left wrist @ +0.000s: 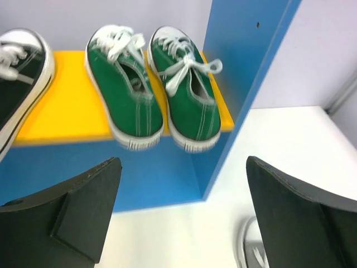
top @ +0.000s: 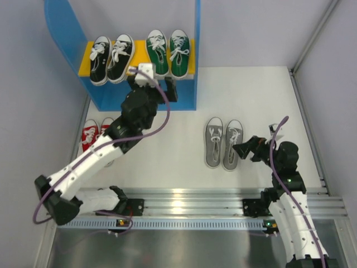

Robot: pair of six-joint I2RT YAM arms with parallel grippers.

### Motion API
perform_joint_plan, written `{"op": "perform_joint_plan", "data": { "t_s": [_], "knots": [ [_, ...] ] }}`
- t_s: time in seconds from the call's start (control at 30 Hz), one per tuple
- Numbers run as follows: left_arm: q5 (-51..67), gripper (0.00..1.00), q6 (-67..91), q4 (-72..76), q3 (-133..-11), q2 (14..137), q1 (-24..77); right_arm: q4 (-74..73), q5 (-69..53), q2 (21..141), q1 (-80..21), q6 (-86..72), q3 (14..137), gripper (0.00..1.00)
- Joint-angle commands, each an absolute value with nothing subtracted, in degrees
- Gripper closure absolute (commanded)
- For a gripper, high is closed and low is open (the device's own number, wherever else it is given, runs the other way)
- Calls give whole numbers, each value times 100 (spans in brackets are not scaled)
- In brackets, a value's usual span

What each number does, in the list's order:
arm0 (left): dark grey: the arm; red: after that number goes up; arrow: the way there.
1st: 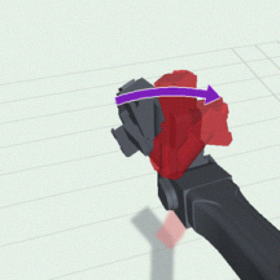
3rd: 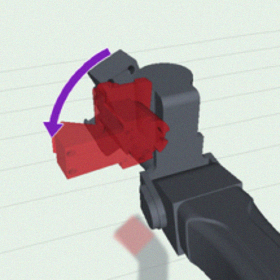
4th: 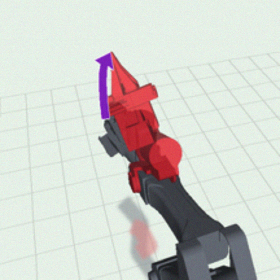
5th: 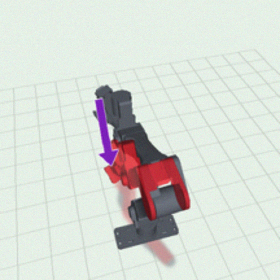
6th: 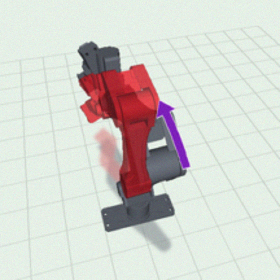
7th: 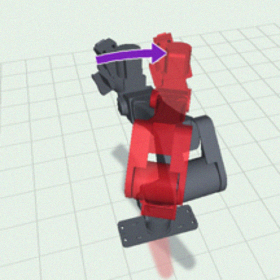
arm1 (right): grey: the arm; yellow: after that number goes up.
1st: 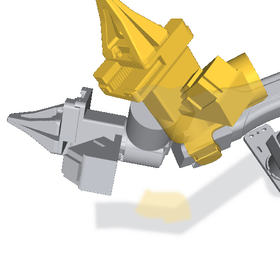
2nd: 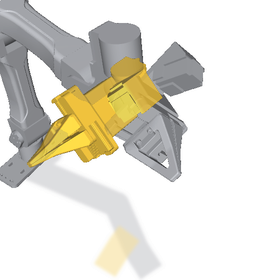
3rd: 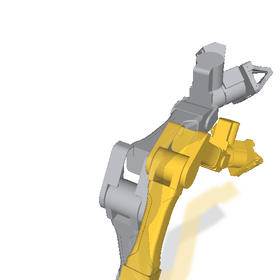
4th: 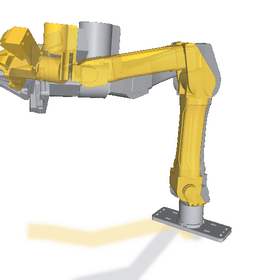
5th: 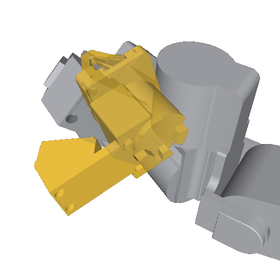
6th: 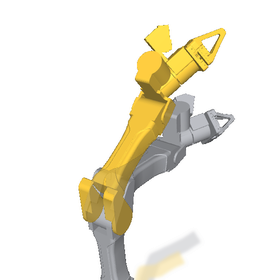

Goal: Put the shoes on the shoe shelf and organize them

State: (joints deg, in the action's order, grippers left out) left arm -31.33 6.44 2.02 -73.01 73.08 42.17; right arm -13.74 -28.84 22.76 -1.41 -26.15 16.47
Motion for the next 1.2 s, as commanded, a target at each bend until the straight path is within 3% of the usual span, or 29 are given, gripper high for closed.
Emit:
{"op": "perform_joint_plan", "data": {
  "t_s": [0.0, 0.27, 0.53, 0.8, 0.97, 1.17],
  "knots": [
    [-3295, 2, 1106, 194, -6260, 6172, 4525, -1151, -2971, 2276, -202, -2645, 1626, 0],
    [-4226, 2, 2116, -1668, -4238, 4414, 4808, -1064, -2988, 2268, -193, -2654, 1617, 1],
    [-4395, 1, 2997, -3567, -4131, 3973, 4334, -607, -3146, 2294, -202, -2988, 1135, 1],
    [-3965, 2, 2936, -3815, -4474, 4701, 3482, -132, -3243, 2768, -430, -3103, 1028, 1],
    [-2552, 2, 2567, -3332, -4333, 5404, 1875, -79, -3077, 2769, -712, -3120, 1160, 1],
    [-2488, 2, 2417, -3234, -4561, 6169, 924, -97, -3006, 2997, -967, -3015, 1362, 1]
  ]
}}
